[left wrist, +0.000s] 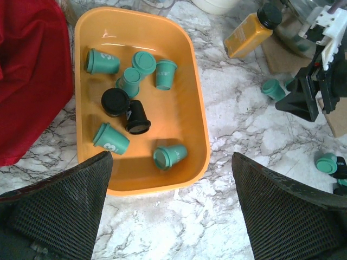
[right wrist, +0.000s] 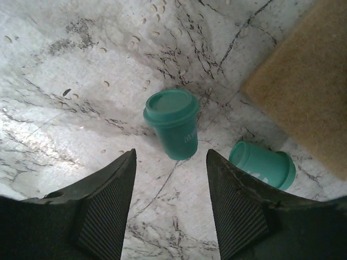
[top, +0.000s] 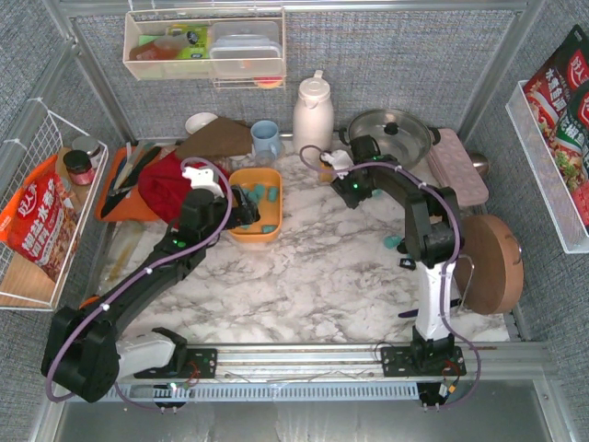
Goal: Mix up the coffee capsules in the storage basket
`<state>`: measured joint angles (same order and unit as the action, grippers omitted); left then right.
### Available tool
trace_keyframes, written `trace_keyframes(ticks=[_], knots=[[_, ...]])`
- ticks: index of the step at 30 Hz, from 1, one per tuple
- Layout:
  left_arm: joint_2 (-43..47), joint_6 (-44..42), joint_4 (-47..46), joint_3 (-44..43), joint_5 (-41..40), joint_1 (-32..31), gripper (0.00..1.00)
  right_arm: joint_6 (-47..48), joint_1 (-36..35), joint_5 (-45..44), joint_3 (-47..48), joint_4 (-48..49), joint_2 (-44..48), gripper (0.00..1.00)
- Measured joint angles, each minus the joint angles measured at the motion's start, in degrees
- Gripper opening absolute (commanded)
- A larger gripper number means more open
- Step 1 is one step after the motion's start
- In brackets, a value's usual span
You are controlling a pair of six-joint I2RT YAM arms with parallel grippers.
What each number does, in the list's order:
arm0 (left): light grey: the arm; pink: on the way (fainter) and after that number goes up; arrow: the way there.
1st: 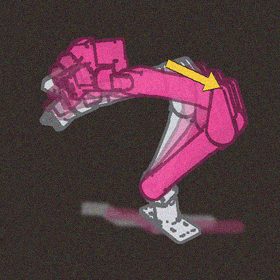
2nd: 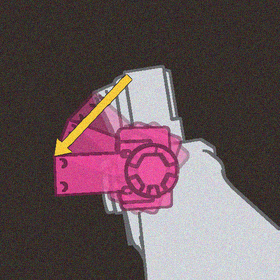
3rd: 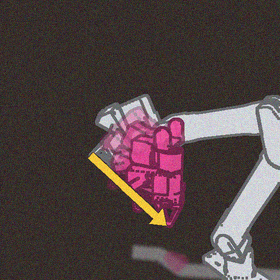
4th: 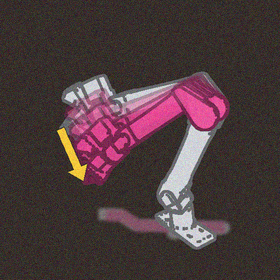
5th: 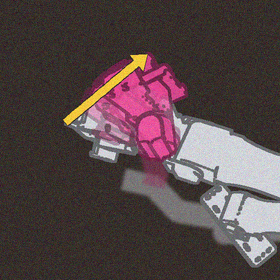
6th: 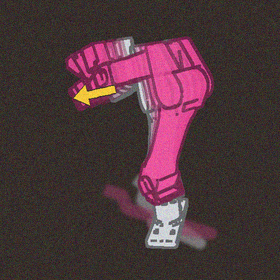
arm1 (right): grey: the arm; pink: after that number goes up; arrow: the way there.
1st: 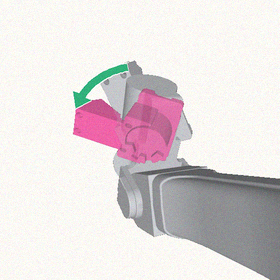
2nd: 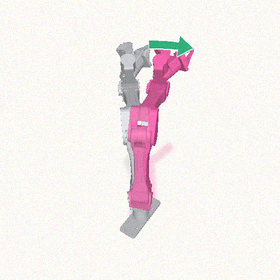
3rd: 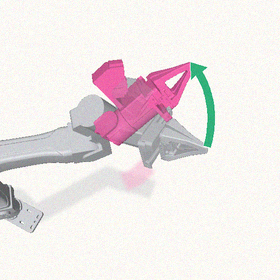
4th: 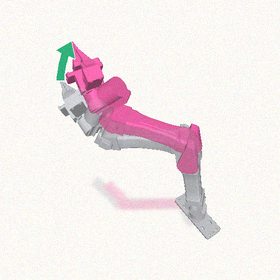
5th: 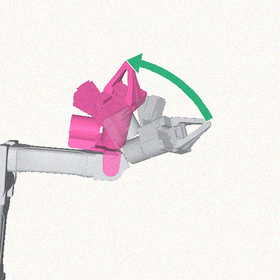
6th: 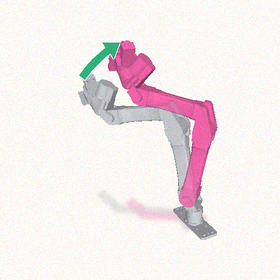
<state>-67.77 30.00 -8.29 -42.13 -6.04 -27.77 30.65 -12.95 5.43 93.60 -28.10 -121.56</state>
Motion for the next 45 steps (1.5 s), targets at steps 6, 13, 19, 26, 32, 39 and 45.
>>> trace_keyframes(ticks=[6, 13, 19, 26, 32, 39, 45], knots=[[-0.04, 0.04, -0.22, 0.04, 0.07, 0.02, 0.99, 4.15, 0.13, 0.76, 3.98, -3.48, -3.54, 0.58], [-0.39, 0.24, -0.37, 0.04, 0.26, 0.02, 0.99, 6.84, 0.17, 2.19, 7.45, -6.05, -6.54, 0.54], [-0.39, 0.26, -0.44, 0.04, 0.44, 0.02, 0.99, 7.93, 0.22, 4.15, 8.87, -7.23, -7.45, 0.41], [-0.39, 0.44, -0.46, 0.04, 0.46, 0.02, 0.99, 8.48, 0.24, 5.77, 6.8, -5.77, -6.56, 0.25], [-0.39, 0.79, -0.57, 0.04, 0.63, 0.0, 0.99, 8.83, 0.22, 6.69, -1.18, -0.2, -1.84, 0.21], [-0.39, 1.95, -0.61, 0.04, 1.73, 0.0, 0.99, 6.84, 0.22, 8.61, -12.04, 7.34, 8.33, 0.16], [-0.39, 3.28, -0.61, -0.11, 3.26, -0.26, 0.99, 0.46, -0.07, 14.1, -23.93, 20.28, 19.58, 0.12]])
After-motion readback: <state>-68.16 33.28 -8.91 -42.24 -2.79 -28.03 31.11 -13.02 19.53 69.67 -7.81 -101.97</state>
